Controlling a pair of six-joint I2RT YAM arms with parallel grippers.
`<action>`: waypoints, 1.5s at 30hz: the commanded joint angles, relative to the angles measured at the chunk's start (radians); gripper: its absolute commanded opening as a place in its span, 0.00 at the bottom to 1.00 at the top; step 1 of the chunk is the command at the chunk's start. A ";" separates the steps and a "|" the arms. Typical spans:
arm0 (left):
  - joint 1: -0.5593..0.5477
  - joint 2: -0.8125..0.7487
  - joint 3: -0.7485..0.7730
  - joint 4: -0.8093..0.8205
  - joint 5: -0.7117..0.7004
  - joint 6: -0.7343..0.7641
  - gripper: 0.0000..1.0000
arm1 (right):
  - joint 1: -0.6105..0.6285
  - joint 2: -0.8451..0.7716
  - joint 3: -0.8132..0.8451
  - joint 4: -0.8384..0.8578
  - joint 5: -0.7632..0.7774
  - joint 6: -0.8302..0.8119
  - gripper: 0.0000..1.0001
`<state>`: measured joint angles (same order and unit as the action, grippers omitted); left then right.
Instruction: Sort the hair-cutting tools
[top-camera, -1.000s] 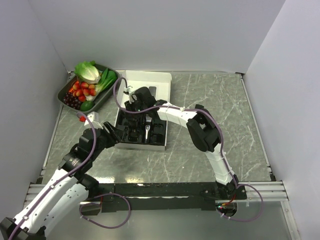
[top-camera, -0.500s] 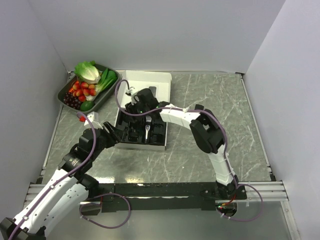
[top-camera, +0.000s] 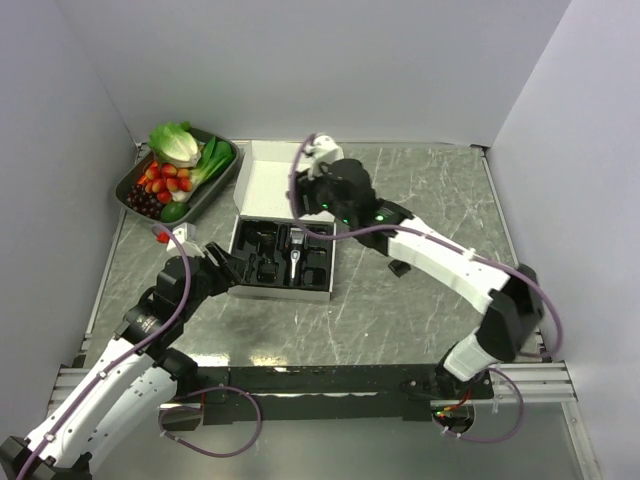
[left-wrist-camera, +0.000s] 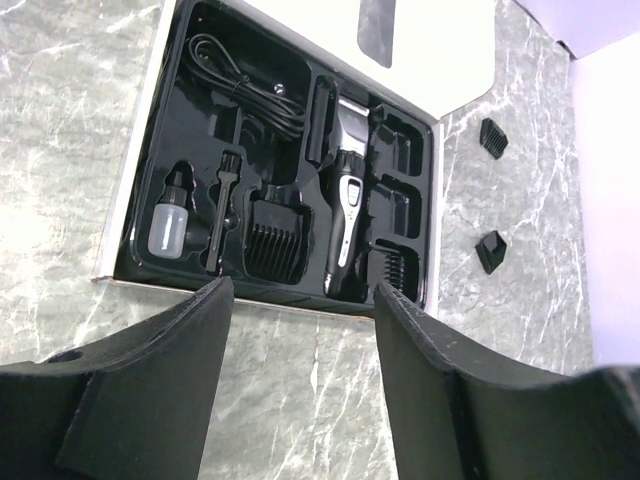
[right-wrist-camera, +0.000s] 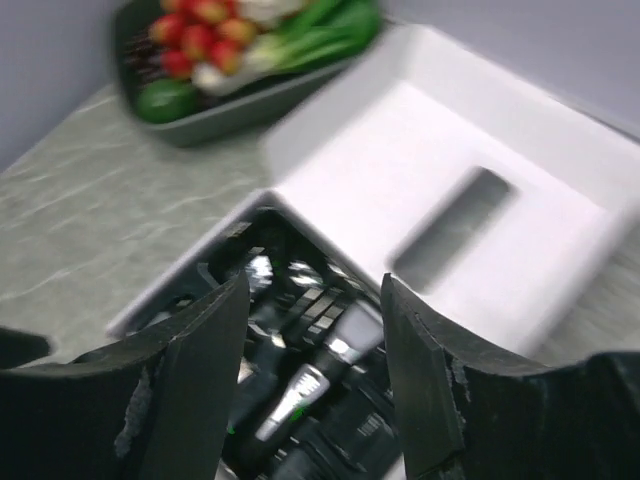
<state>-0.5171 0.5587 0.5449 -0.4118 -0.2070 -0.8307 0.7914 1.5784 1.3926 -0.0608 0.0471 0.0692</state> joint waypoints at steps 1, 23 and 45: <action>-0.001 0.007 0.052 0.027 0.014 0.019 0.64 | -0.078 -0.113 -0.099 -0.123 0.259 0.036 0.64; -0.003 0.078 -0.057 0.255 0.165 0.033 0.72 | -0.446 -0.223 -0.452 -0.364 0.151 0.064 0.83; -0.003 0.023 -0.220 0.431 0.385 0.022 0.73 | -0.508 0.034 -0.280 -0.582 -0.163 -0.396 0.91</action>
<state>-0.5171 0.5816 0.3244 -0.0772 0.1276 -0.8108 0.3122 1.5684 1.0855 -0.6170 -0.0101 -0.2226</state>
